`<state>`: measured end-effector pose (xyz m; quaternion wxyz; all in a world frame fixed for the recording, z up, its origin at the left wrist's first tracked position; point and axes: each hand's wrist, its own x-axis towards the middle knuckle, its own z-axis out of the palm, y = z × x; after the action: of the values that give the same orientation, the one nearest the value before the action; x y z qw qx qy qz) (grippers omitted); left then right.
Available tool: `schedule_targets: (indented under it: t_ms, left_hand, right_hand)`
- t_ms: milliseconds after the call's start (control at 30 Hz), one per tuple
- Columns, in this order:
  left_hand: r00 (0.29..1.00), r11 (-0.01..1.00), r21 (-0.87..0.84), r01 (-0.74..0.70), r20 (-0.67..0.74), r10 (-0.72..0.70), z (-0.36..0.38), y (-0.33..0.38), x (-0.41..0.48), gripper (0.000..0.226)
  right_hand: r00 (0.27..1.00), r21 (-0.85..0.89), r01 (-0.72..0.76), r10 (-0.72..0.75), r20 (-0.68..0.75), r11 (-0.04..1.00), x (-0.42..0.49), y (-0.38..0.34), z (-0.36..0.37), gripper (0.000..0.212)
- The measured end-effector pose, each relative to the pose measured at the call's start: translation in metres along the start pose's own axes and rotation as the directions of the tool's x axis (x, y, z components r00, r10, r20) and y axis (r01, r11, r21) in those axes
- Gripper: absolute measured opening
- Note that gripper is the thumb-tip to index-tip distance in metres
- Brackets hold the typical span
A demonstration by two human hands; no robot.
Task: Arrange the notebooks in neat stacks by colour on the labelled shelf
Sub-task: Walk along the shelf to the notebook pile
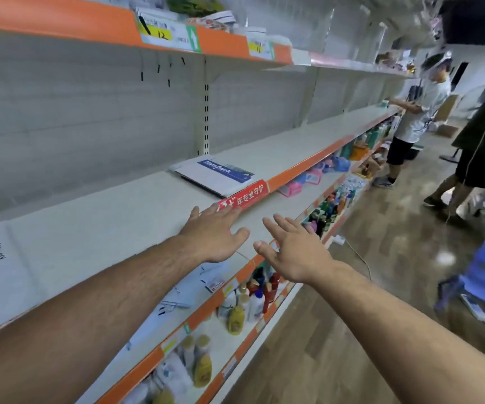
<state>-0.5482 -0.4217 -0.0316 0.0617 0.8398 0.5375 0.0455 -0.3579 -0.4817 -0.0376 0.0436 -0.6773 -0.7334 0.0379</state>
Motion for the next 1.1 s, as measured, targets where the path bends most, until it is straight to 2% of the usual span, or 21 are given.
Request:
schedule_targets:
  t_ms: [300,433,533,767,933,1000,1100]
  left_hand:
    - [0.969,0.970,-0.031,0.242,-0.051,-0.243,0.003,0.042,0.067,0.067]
    - [0.938,0.938,-0.038,0.345,-0.006,-0.346,0.004,0.043,0.077,0.068]
    - [0.908,0.908,-0.055,0.416,-0.017,-0.418,-0.002,0.030,0.088,0.067]
    - [0.886,0.887,-0.060,0.458,-0.050,-0.461,-0.010,-0.008,0.132,0.065]
    - [0.878,0.878,-0.070,0.474,-0.031,-0.477,-0.004,-0.030,0.163,0.073]
    - [0.859,0.854,-0.128,0.504,-0.027,-0.511,-0.006,-0.035,0.169,0.076]
    - [0.792,0.751,-0.305,0.586,0.021,-0.610,-0.007,-0.047,0.180,0.082]
  right_hand:
    - [0.965,-0.001,0.264,-0.264,-0.002,0.965,0.098,0.081,-0.016,0.075]
    - [0.933,0.023,0.354,-0.355,0.054,0.935,0.130,0.085,-0.006,0.075]
    - [0.908,0.017,0.418,-0.418,0.023,0.908,0.155,0.077,-0.001,0.076]
    - [0.891,0.017,0.453,-0.453,-0.005,0.891,0.220,0.068,0.000,0.073]
    - [0.895,0.045,0.444,-0.442,-0.059,0.895,0.265,0.068,0.005,0.084]
    - [0.902,0.107,0.432,-0.426,-0.074,0.896,0.281,0.064,0.006,0.075]
    - [0.905,0.128,0.424,-0.414,-0.100,0.897,0.308,0.057,0.002,0.070]
